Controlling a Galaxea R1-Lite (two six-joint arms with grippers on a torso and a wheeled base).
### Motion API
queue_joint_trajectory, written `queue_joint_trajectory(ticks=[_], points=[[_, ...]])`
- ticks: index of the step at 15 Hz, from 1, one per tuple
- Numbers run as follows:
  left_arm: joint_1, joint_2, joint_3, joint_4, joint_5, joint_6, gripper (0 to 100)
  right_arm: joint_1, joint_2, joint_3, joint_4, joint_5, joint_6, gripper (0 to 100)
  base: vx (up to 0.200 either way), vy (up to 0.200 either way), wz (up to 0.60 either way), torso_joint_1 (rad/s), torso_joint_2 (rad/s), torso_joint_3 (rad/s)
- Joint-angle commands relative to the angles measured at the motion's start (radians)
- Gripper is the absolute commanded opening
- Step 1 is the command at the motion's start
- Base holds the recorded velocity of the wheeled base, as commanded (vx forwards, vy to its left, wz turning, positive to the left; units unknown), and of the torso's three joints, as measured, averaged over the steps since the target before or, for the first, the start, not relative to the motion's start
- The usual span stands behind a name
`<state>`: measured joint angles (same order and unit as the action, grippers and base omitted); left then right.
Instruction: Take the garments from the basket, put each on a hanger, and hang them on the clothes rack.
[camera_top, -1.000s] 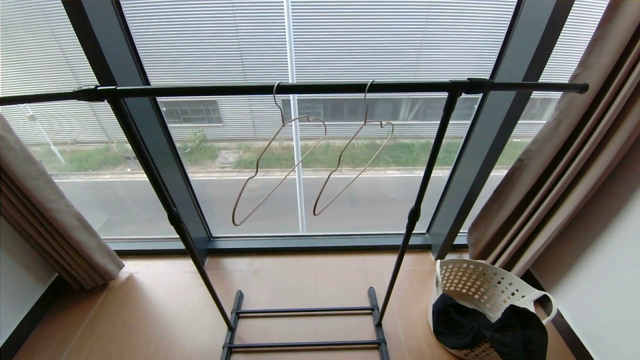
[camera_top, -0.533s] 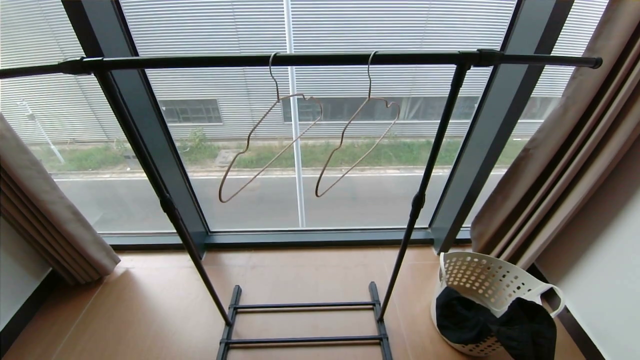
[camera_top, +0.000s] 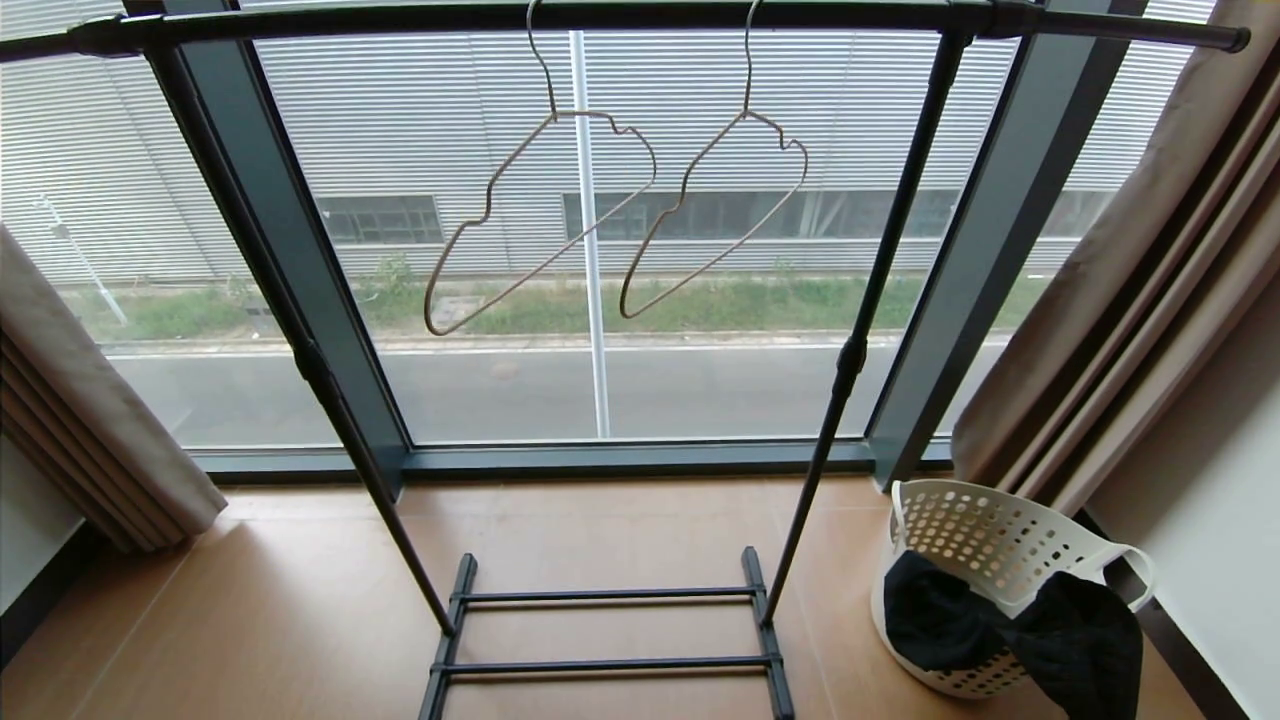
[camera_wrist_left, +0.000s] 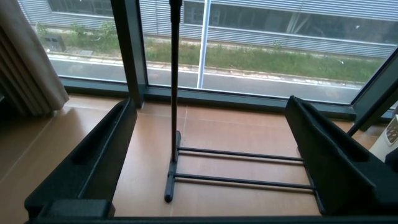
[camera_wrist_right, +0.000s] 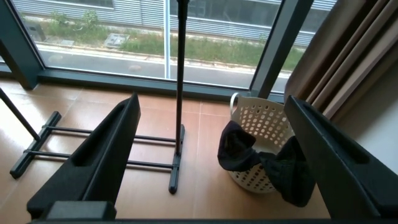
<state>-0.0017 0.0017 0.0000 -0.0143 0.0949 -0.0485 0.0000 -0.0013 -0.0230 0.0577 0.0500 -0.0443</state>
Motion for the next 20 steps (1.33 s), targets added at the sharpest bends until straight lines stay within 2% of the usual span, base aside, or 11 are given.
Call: queue_joint_trajectory(ticks=[1,10,15,20], points=[[0.000,0.000,0.000,-0.001,0.000,-0.001,100,0.000,0.001,0.000,-0.001,0.001,0.000,100,0.000,0.000,0.00,-0.178,0.50,0.310],[0.000,0.000,0.000,-0.001,0.000,0.001,100,0.000,0.001,0.000,-0.001,0.001,0.000,100,0.000,0.000,0.00,-0.149,0.46,0.315],[0.000,0.000,0.000,-0.001,0.000,-0.001,100,0.000,0.001,0.000,-0.001,-0.001,-0.002,100,0.000,0.000,0.00,-0.015,0.06,0.047],[0.000,0.000,0.000,-0.001,-0.001,-0.001,100,0.000,0.001,0.000,0.001,0.001,-0.002,100,0.000,0.000,-0.60,-0.001,0.01,0.002]])
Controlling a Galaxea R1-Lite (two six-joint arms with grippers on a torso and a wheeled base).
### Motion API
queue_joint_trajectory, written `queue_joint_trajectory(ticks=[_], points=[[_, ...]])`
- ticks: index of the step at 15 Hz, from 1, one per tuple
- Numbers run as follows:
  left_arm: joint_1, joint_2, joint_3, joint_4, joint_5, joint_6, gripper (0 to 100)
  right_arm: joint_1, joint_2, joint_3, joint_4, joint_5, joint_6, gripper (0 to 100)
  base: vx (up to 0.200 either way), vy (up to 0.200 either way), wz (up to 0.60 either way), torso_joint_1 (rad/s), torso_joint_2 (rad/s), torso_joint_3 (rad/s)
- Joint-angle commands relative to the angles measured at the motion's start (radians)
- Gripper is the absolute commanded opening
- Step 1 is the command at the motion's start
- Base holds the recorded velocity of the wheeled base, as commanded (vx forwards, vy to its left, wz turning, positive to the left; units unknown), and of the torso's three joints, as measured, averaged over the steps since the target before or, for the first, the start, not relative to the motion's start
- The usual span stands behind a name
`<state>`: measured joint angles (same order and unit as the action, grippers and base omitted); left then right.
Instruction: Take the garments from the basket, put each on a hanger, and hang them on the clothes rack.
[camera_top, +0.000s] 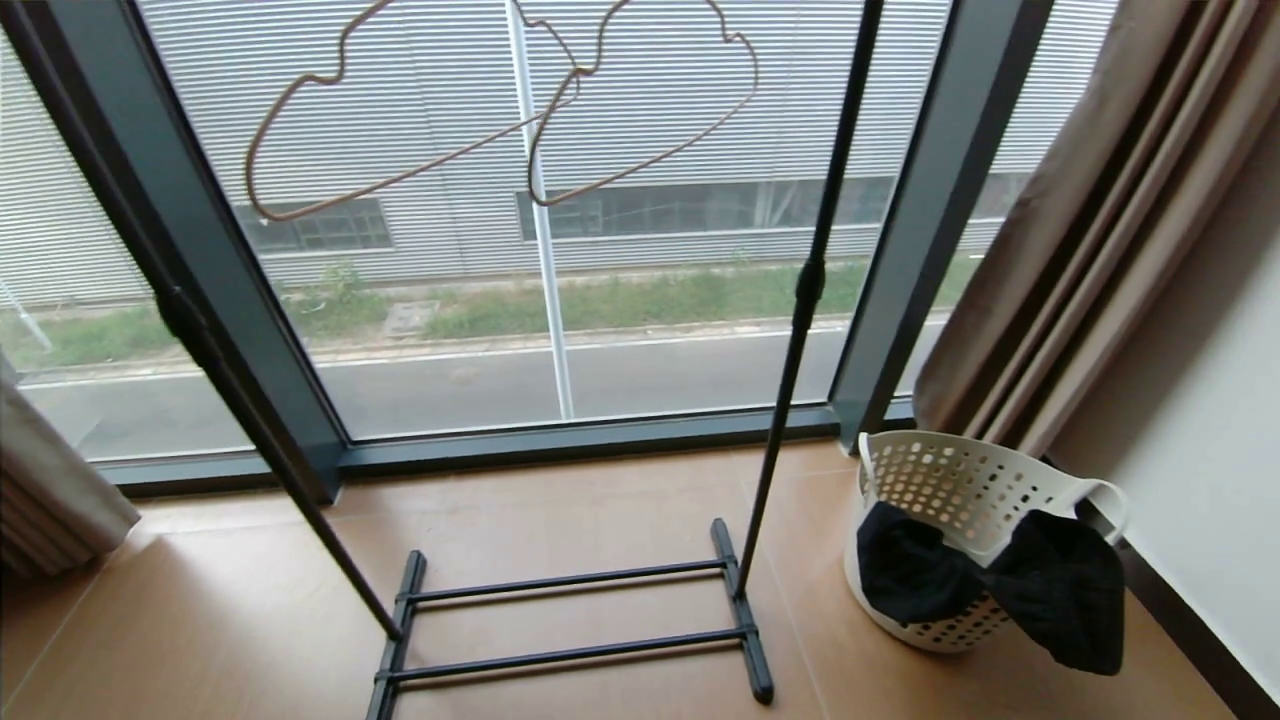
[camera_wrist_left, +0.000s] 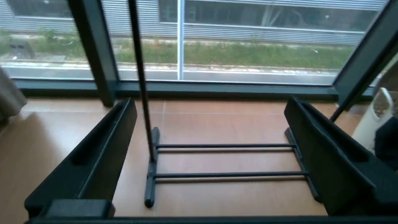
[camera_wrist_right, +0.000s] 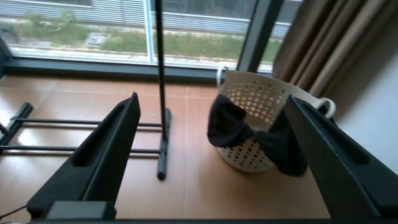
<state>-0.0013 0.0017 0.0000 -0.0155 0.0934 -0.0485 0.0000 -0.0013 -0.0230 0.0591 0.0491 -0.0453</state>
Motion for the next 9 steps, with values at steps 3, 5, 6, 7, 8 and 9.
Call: queue_joint_trajectory(ticks=[3,5,6,7,8,9], points=[[0.000,0.000,0.000,0.000,0.000,-0.001,100,0.000,0.001,0.000,-0.002,0.001,-0.001,100,0.000,0.000,-0.60,-0.001,0.00,0.005],[0.000,0.000,0.000,0.002,0.000,-0.001,100,0.000,0.001,0.000,-0.002,0.001,-0.001,100,0.000,0.000,0.00,0.000,0.00,0.000],[0.000,0.000,0.000,0.002,0.000,-0.001,100,0.000,0.001,0.000,-0.002,0.001,-0.001,100,0.000,-0.200,0.00,0.007,0.01,0.002],[0.000,0.000,0.000,0.002,0.000,-0.001,100,0.000,0.001,0.000,-0.002,0.001,-0.001,100,0.000,-0.200,0.00,0.002,0.00,0.002],[0.000,0.000,0.000,0.002,0.000,-0.001,100,0.000,0.001,0.000,-0.002,0.001,-0.001,100,0.000,-0.200,0.00,-0.002,0.00,0.002],[0.000,0.000,0.000,0.002,0.000,-0.001,100,0.000,0.001,0.000,-0.002,0.001,-0.001,100,0.000,-0.200,0.00,0.002,0.00,0.012]])
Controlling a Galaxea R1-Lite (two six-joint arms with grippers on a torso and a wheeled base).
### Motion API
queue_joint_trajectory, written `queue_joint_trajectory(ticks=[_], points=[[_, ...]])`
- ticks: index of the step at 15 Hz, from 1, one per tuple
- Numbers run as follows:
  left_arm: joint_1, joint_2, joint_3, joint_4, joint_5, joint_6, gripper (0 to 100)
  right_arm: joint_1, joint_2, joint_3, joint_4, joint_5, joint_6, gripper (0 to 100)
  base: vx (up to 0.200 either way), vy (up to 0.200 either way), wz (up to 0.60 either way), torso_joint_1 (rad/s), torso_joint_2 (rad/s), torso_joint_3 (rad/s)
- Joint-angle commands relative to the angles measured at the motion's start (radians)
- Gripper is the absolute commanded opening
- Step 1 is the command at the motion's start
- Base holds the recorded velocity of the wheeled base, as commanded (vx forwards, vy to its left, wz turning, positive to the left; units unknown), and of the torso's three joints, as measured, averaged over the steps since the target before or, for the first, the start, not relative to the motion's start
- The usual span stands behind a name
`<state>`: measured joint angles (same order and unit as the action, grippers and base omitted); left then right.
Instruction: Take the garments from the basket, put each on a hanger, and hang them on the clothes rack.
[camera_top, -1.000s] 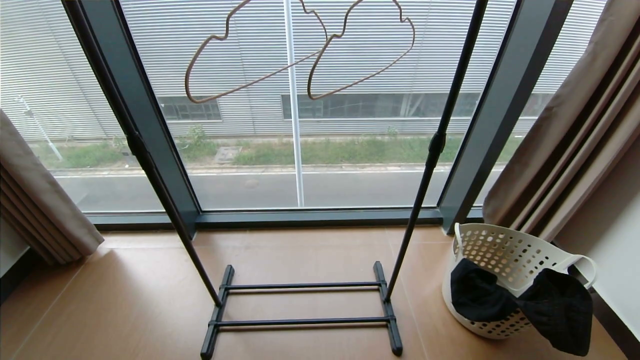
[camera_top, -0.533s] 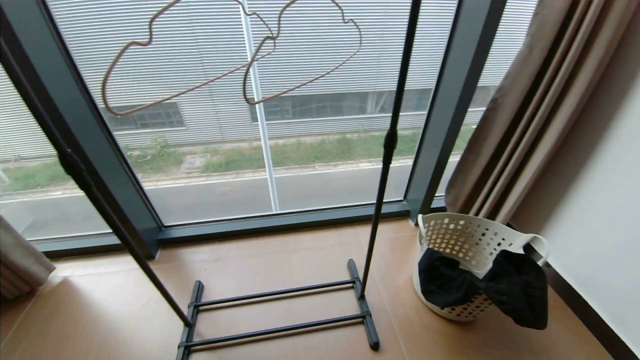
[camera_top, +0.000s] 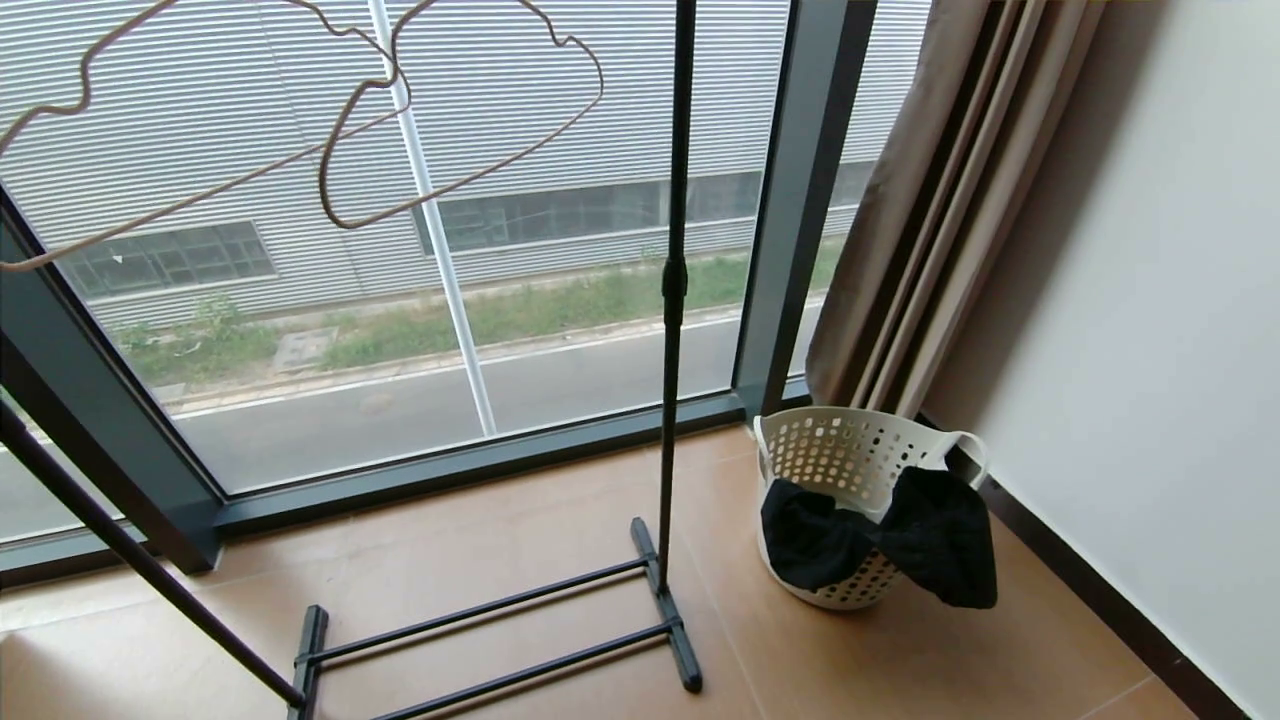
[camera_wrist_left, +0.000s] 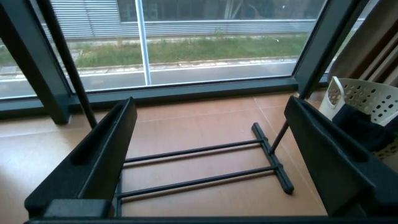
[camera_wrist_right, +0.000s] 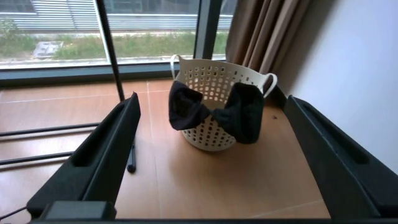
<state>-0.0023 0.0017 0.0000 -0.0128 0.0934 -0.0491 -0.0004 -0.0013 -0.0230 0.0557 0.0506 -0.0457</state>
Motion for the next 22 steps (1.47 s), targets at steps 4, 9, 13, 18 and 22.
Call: queue_joint_trajectory(ticks=[4,9,13,18,22], points=[[0.001,0.000,0.000,-0.001,0.000,0.000,100,0.000,0.001,0.000,0.001,0.000,0.000,100,0.000,-0.200,0.00,0.002,0.00,-0.001],[-0.001,0.000,0.000,-0.001,0.000,0.000,100,0.000,0.001,0.000,0.003,0.000,0.000,100,0.000,-0.200,0.00,-0.001,0.00,0.003],[0.001,0.000,0.000,-0.001,0.000,0.000,100,0.000,0.001,0.000,0.003,0.000,0.000,100,0.100,-0.200,0.00,0.004,0.00,0.000],[-0.001,0.000,0.000,-0.001,0.000,0.000,100,0.000,0.001,0.000,0.003,0.000,0.000,100,0.200,0.000,0.00,0.003,0.00,0.002],[0.001,0.000,0.000,-0.003,0.000,-0.001,100,0.000,0.001,0.000,0.001,-0.002,0.006,100,0.050,0.000,0.00,0.001,0.00,0.002]])
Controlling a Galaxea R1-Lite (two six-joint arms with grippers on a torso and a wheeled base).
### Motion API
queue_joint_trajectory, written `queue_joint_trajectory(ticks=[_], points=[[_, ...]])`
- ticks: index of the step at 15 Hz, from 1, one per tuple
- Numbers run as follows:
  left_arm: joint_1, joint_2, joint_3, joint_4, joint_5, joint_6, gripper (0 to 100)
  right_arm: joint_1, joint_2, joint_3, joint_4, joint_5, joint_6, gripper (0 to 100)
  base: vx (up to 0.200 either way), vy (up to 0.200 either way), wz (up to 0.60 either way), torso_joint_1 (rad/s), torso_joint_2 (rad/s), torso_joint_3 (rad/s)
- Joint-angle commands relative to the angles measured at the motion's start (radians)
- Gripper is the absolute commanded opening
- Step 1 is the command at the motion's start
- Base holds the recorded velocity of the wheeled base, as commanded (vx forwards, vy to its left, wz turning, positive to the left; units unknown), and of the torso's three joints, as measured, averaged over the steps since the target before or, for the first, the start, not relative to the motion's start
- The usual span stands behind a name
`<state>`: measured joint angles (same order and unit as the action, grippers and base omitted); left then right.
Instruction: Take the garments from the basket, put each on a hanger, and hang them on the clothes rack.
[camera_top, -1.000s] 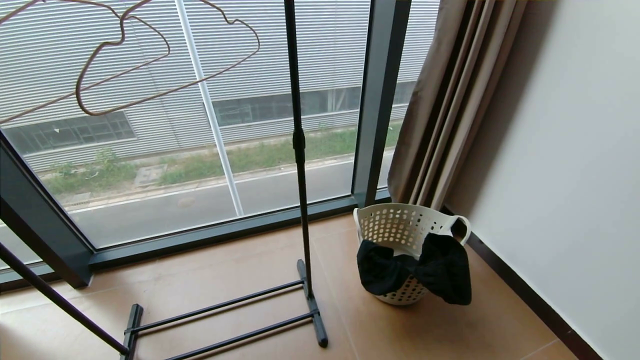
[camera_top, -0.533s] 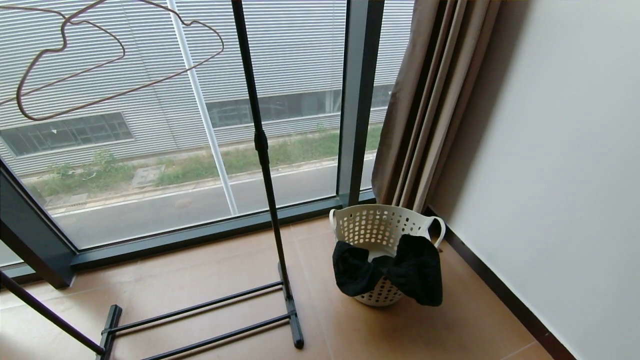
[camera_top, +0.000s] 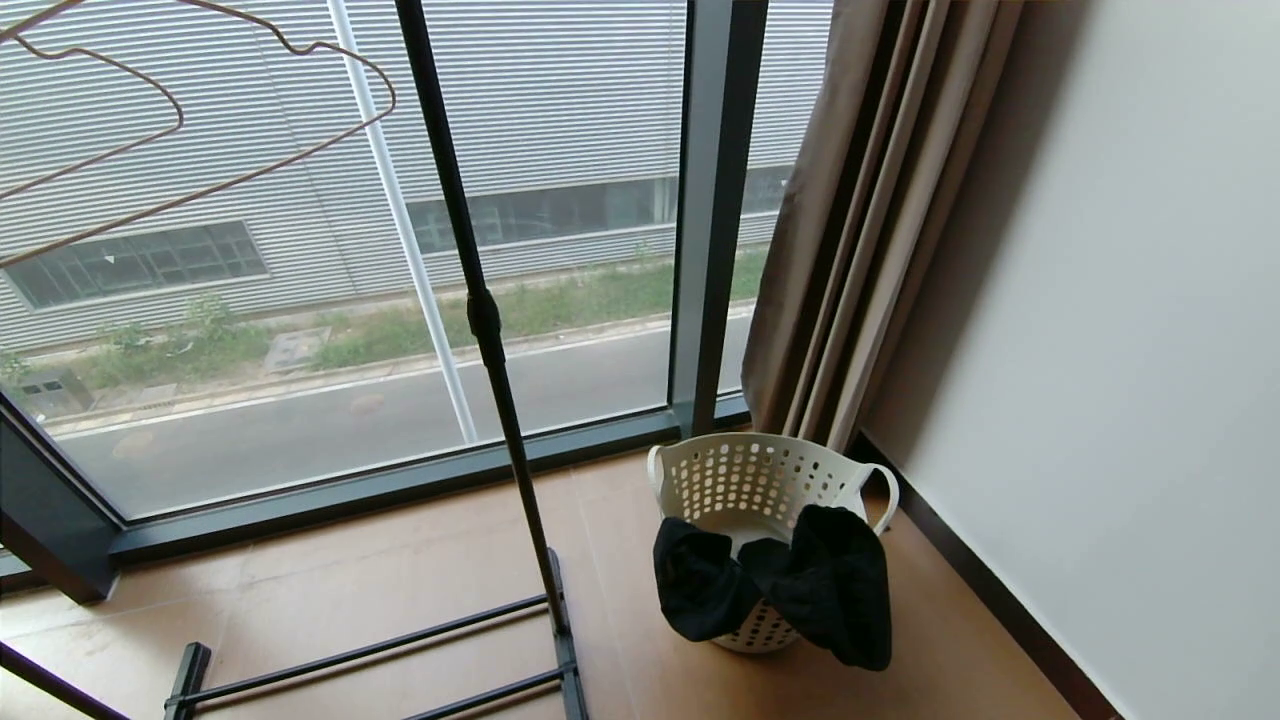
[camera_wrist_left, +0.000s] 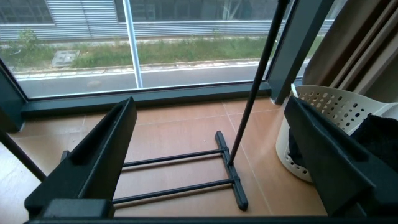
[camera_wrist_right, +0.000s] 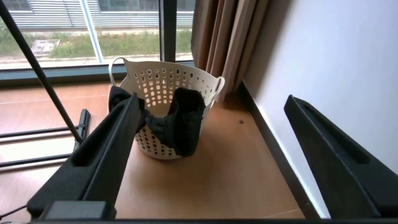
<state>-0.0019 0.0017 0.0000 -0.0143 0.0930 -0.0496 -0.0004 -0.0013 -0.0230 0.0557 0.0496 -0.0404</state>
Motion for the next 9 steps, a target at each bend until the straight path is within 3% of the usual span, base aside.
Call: queue_joint_trajectory(ticks=[1,9], points=[[0.000,0.000,0.000,-0.001,0.001,-0.001,100,0.000,0.001,0.000,0.001,-0.005,0.008,100,0.000,0.000,0.00,0.000,0.00,0.000],[-0.001,0.000,0.000,0.000,0.001,0.000,100,0.000,0.001,0.002,0.001,-0.005,0.008,100,0.000,0.000,0.00,0.000,0.00,0.000]])
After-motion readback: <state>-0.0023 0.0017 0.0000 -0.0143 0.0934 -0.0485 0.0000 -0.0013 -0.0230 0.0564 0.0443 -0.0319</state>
